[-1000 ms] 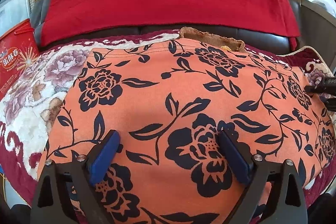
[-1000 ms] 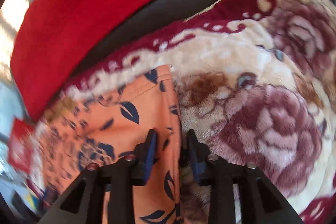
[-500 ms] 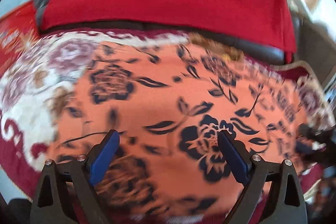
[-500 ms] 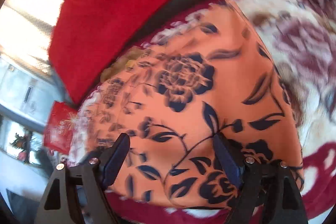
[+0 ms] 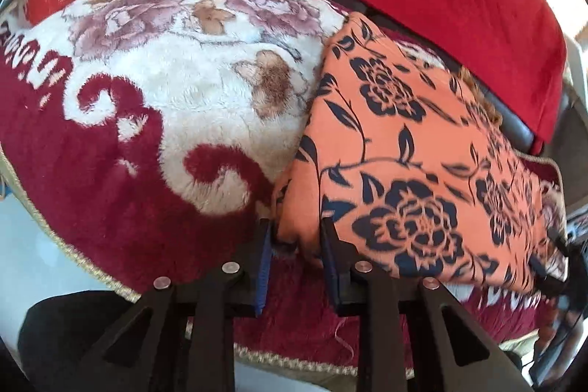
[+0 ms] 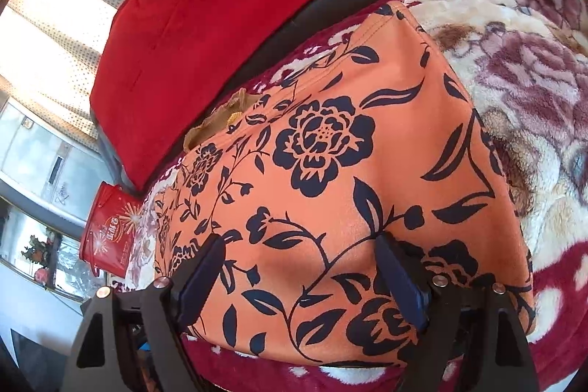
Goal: Fold small clothes
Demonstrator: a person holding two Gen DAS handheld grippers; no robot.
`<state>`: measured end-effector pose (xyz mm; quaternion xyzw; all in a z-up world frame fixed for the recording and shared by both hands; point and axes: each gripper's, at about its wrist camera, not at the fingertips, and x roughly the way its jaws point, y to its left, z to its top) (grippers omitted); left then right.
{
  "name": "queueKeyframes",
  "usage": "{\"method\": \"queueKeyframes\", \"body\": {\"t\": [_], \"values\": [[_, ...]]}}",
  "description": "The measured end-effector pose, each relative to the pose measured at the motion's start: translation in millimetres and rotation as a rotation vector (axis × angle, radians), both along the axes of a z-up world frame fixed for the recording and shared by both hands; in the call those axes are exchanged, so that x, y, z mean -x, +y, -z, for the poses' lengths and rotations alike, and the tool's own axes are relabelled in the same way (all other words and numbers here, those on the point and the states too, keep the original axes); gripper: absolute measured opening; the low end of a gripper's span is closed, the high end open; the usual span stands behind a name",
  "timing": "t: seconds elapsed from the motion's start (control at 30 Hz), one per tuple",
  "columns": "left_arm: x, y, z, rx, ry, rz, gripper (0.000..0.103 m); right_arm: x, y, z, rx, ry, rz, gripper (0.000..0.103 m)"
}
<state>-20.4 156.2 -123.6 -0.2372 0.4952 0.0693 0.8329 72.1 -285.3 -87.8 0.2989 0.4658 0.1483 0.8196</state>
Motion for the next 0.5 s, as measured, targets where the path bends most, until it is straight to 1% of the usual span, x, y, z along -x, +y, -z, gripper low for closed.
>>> {"method": "queueKeyframes", "body": {"t": [0.07, 0.1, 0.13, 0.17, 0.2, 0.23, 0.27, 0.3, 0.33, 0.37, 0.4, 0.47, 0.5], "values": [[2.8, 0.3, -7.8, 0.009, -0.007, -0.008, 0.029, 0.2, -0.8, 0.3, -0.006, -0.003, 0.0, 0.086], [5.0, 2.2, -17.6, 0.009, -0.014, -0.014, 0.031, 0.3, -0.8, 0.4, -0.006, -0.004, -0.002, 0.086], [4.9, 1.9, -25.4, 0.003, -0.027, -0.019, 0.035, 0.6, -0.3, 0.3, -0.005, -0.007, -0.004, 0.086], [3.8, 0.5, -33.5, -0.004, -0.048, -0.019, 0.049, 1.0, -0.3, -0.1, -0.005, -0.01, -0.006, 0.087], [-0.6, 0.9, -40.5, -0.016, -0.072, -0.017, 0.06, 1.6, 0.1, -0.4, -0.004, -0.012, -0.006, 0.087], [-6.2, -0.7, -49.4, -0.038, -0.103, -0.004, 0.077, 2.0, 0.5, -0.8, -0.004, -0.013, -0.01, 0.087], [-16.4, -3.9, -58.4, -0.066, -0.143, 0.023, 0.081, 2.5, 0.8, -1.0, -0.005, -0.016, -0.011, 0.088], [-29.5, -6.3, -65.0, -0.097, -0.175, 0.049, 0.081, 3.2, 0.7, -1.2, -0.008, -0.021, -0.011, 0.088], [-45.3, -5.9, -68.2, -0.119, -0.182, 0.066, 0.081, 4.2, 0.4, -1.2, -0.012, -0.025, -0.009, 0.089], [-61.6, -3.8, -68.3, -0.128, -0.171, 0.078, 0.081, 5.1, 0.3, -1.2, -0.015, -0.03, -0.008, 0.089], [-79.6, -2.5, -67.1, -0.127, -0.159, 0.085, 0.081, 6.2, 0.3, -1.1, -0.017, -0.037, -0.008, 0.089], [-122.3, 5.1, -57.0, -0.093, -0.125, 0.097, 0.081, 6.9, -0.1, -1.0, -0.021, -0.045, -0.01, 0.089], [-136.2, 7.5, -52.3, -0.088, -0.105, 0.098, 0.081, 7.4, -0.6, -0.8, -0.026, -0.049, -0.01, 0.089]]}}
